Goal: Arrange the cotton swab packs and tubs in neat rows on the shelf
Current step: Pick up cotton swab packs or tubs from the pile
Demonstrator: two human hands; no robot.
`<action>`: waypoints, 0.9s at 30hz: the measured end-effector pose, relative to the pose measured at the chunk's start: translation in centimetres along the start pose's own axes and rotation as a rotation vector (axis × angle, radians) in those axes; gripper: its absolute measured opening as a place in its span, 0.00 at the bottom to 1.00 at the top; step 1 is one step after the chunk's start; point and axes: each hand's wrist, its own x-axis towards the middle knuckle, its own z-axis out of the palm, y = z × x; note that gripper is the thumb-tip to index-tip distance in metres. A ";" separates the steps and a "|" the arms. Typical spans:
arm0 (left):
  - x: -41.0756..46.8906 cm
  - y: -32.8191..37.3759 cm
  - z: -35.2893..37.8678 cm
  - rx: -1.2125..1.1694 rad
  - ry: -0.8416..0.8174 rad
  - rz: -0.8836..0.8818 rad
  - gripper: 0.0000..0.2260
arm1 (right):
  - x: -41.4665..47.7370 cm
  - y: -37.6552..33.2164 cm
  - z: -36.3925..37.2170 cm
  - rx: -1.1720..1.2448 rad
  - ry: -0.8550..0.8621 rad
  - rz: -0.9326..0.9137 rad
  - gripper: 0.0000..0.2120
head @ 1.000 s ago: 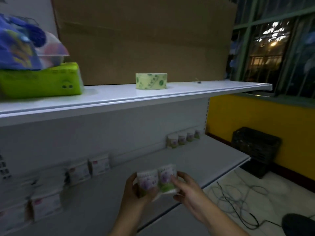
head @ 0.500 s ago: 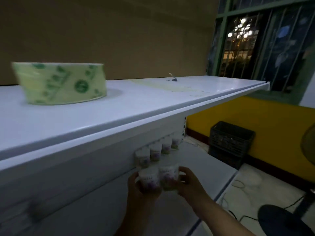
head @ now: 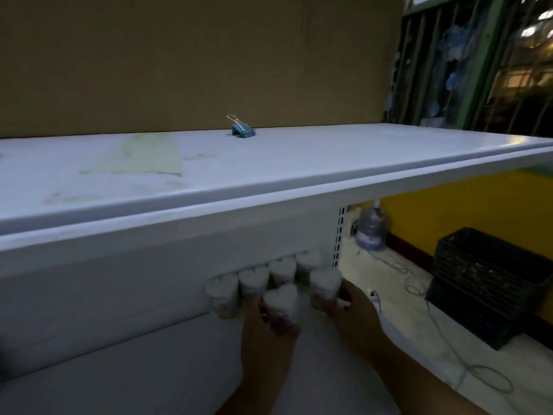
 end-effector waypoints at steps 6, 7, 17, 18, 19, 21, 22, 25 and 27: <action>1.3 -0.3 4.2 0.203 0.157 -0.049 0.32 | 3.4 1.7 -0.9 -0.117 -0.191 -0.097 0.21; 1.3 -0.5 4.4 0.226 0.183 -0.054 0.32 | 3.5 1.7 -1.0 -0.121 -0.213 -0.137 0.21; 1.3 -0.6 5.3 0.344 0.258 -0.102 0.26 | 3.8 2.9 -0.5 -0.114 -0.170 -0.164 0.26; 1.4 -0.7 5.3 0.357 0.264 -0.114 0.25 | 3.8 2.9 -0.5 -0.122 -0.174 -0.158 0.24; 1.4 -0.8 5.4 0.365 0.269 -0.119 0.24 | 3.8 2.8 -0.6 -0.141 -0.175 -0.142 0.23; 1.5 -1.0 5.5 0.363 0.272 -0.129 0.23 | 3.7 2.8 -0.5 -0.174 -0.168 -0.149 0.22; 1.5 -1.0 5.5 0.361 0.273 -0.136 0.22 | 3.7 2.7 -0.5 -0.174 -0.156 -0.164 0.22; 1.4 -0.9 5.4 0.364 0.276 -0.146 0.25 | 3.7 2.3 -0.7 -0.148 -0.171 -0.141 0.23; 1.3 -0.6 5.2 0.308 0.254 -0.162 0.31 | 3.5 2.2 -0.9 -0.168 -0.188 -0.126 0.23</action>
